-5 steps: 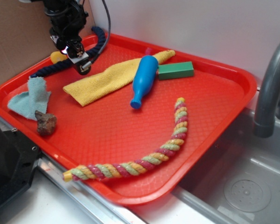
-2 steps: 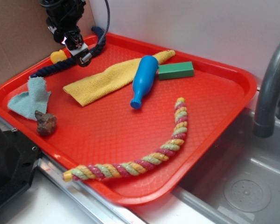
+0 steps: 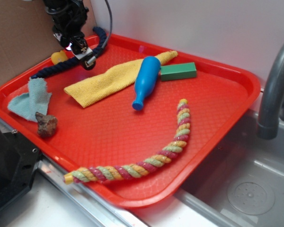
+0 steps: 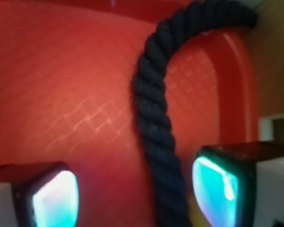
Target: Grab the blue rope.
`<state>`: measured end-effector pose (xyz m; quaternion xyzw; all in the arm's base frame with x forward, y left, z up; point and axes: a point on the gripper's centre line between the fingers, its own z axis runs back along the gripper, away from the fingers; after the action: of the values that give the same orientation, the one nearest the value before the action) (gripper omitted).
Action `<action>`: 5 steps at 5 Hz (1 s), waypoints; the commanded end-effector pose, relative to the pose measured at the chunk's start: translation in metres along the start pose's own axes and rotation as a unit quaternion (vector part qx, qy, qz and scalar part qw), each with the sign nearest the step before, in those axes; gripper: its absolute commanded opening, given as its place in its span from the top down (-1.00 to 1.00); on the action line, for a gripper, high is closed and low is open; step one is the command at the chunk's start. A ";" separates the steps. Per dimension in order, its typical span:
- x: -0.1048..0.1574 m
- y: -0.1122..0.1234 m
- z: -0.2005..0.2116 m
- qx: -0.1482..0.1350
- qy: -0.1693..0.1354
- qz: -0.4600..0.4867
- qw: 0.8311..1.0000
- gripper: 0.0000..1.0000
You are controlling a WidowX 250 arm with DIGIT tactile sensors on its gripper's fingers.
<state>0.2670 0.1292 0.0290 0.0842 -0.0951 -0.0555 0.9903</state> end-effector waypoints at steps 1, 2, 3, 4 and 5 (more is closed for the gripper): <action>0.032 0.002 -0.016 0.003 -0.005 -0.033 0.999 -1.00; 0.031 -0.010 -0.022 -0.026 0.001 -0.054 0.998 -1.00; 0.028 -0.028 -0.011 -0.049 -0.002 -0.050 0.998 -0.29; 0.024 -0.041 0.002 -0.122 0.008 -0.014 0.992 1.00; 0.022 -0.047 0.010 -0.164 0.032 0.003 0.986 1.00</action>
<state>0.2711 0.0770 0.0207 -0.0848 -0.0370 -0.0626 0.9937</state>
